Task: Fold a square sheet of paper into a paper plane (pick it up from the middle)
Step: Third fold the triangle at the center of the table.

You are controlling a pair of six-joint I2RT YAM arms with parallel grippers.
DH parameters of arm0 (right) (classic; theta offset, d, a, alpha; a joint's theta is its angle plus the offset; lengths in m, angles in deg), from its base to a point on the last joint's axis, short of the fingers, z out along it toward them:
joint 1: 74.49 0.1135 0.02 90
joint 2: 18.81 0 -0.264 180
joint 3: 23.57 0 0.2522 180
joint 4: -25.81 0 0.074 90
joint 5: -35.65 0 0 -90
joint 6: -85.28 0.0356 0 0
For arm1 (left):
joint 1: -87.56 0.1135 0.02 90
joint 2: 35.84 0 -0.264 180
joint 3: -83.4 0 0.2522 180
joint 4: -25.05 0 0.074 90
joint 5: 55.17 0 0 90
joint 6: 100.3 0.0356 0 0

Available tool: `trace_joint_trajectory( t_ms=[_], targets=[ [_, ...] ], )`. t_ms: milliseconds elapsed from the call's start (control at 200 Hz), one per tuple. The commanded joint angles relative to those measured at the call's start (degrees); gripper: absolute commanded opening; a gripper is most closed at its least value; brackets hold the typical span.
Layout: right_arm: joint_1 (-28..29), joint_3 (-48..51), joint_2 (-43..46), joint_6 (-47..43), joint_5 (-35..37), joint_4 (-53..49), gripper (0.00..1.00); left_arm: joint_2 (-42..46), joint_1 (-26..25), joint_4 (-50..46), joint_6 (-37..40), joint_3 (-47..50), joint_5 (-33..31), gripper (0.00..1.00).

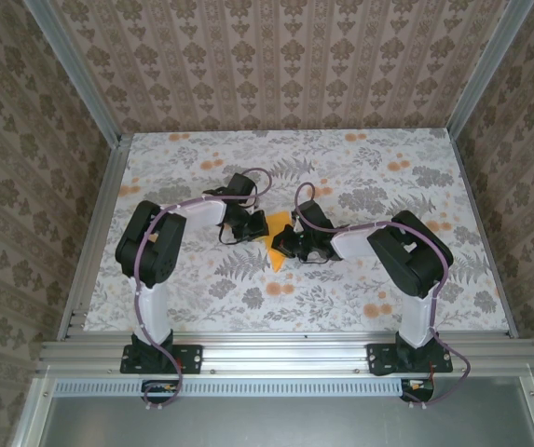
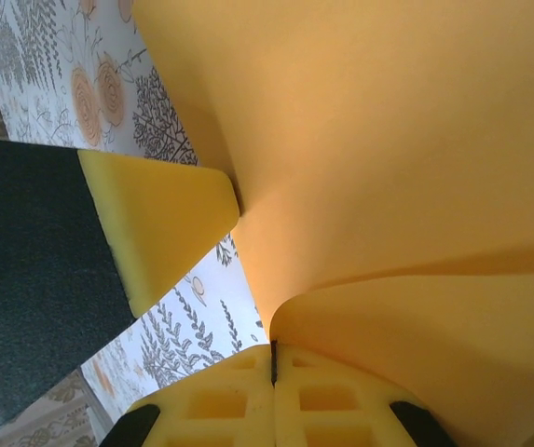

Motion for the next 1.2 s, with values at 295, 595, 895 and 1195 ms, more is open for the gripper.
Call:
trace_joint_trajectory(
  t_ms=[295,595,895,1195],
  targets=[
    [0.0,0.8,2.5,-3.7,-0.8,-5.3,0.09,-2.8,-0.8,-3.7,2.0,-0.2,-1.5,0.1],
    [-0.1,1.3,3.3,-4.2,-0.2,-6.0,0.09,-2.9,-1.0,-3.7,2.0,-0.3,-1.4,0.1],
    [-0.1,0.3,1.9,-4.1,-0.5,-6.6,0.11,-2.7,-1.2,-3.8,2.1,-0.4,-1.3,0.1],
    [0.0,0.0,0.6,-3.6,-1.2,-5.7,0.13,-2.3,-1.3,-3.9,2.2,-0.5,-1.3,0.1]
  ],
)
